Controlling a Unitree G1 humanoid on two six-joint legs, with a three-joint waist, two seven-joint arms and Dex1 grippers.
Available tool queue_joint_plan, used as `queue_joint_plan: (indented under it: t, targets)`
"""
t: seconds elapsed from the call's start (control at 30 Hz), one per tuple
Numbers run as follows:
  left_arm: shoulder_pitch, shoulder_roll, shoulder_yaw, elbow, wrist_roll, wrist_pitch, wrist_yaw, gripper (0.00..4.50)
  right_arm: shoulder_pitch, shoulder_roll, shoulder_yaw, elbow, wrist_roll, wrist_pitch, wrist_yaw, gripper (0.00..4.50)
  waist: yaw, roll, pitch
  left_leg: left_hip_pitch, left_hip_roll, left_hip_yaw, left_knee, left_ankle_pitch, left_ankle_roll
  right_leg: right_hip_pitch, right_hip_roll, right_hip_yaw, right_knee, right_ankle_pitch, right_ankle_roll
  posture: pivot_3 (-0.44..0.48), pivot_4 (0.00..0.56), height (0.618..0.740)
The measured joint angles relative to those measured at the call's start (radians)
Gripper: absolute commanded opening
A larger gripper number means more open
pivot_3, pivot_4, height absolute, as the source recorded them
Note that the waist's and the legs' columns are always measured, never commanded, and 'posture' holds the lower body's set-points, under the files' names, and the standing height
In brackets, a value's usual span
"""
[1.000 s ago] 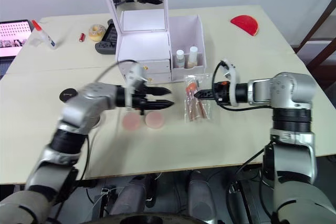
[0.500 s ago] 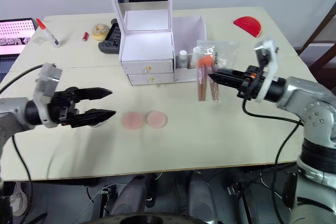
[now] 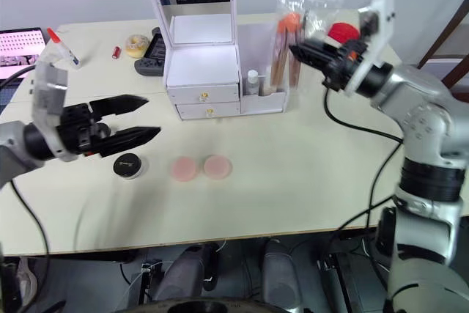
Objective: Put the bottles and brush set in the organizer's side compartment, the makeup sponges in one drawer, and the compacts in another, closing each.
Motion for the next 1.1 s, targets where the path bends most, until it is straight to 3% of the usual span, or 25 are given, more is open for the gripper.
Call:
queue_joint_plan:
  t: [0.17, 0.27, 0.5, 0.73, 1.03, 1.1]
  targets:
    - [-0.071, -0.123, -0.037, -0.026, 0.012, -0.003, 0.232, 4.41, -0.186, 0.132, 0.103, 0.300, -0.173, -0.194, -0.097, 0.04, -0.001, -0.001, 0.000, 0.000, -0.002, 0.001, 0.000, 0.001, -0.001, -0.001, 0.000, 0.001, 0.000, 0.002, 0.003, 0.000, 0.150, 0.737]
    - [-0.093, -0.138, -0.058, -0.038, 0.022, -0.004, 0.308, 4.41, -0.287, 0.162, 0.142, 0.518, -0.278, -0.355, -0.101, 0.04, -0.002, -0.001, 0.000, 0.000, -0.003, 0.004, -0.001, 0.001, -0.001, -0.001, 0.001, 0.001, 0.000, 0.002, 0.003, 0.000, 0.150, 0.737]
    - [-0.098, -0.139, -0.074, -0.059, 0.002, -0.004, 0.357, 4.41, -0.440, 0.258, 0.150, 1.002, -0.406, -0.654, -0.100, 0.04, -0.010, -0.001, 0.000, 0.000, -0.002, 0.005, -0.002, 0.001, -0.001, -0.002, 0.002, 0.002, 0.001, 0.002, 0.003, 0.000, 0.150, 0.737]
    - [-0.091, -0.132, -0.074, -0.073, -0.029, -0.004, 0.372, 4.41, -0.491, 0.306, 0.145, 1.248, -0.483, -0.820, -0.123, 0.04, -0.010, -0.001, 0.001, 0.000, -0.002, 0.005, -0.002, 0.001, -0.002, -0.002, 0.002, 0.002, 0.001, 0.002, 0.003, 0.000, 0.150, 0.737]
    - [-0.061, -0.115, -0.073, -0.079, -0.067, -0.004, 0.373, 4.50, -0.560, 0.316, 0.093, 1.293, -0.501, -0.860, -0.108, 4.42, -0.011, -0.001, 0.001, 0.001, -0.002, 0.004, -0.002, 0.001, -0.002, -0.002, 0.003, 0.002, 0.001, 0.002, 0.003, 0.000, 0.150, 0.737]
    - [-0.061, -0.112, -0.073, -0.079, -0.068, -0.005, 0.372, 4.50, -0.562, 0.316, 0.084, 1.293, -0.501, -0.860, -0.097, 4.42, -0.011, -0.001, 0.001, 0.001, -0.002, 0.004, -0.002, 0.001, -0.002, -0.002, 0.003, 0.002, 0.002, 0.002, 0.003, 0.000, 0.150, 0.737]
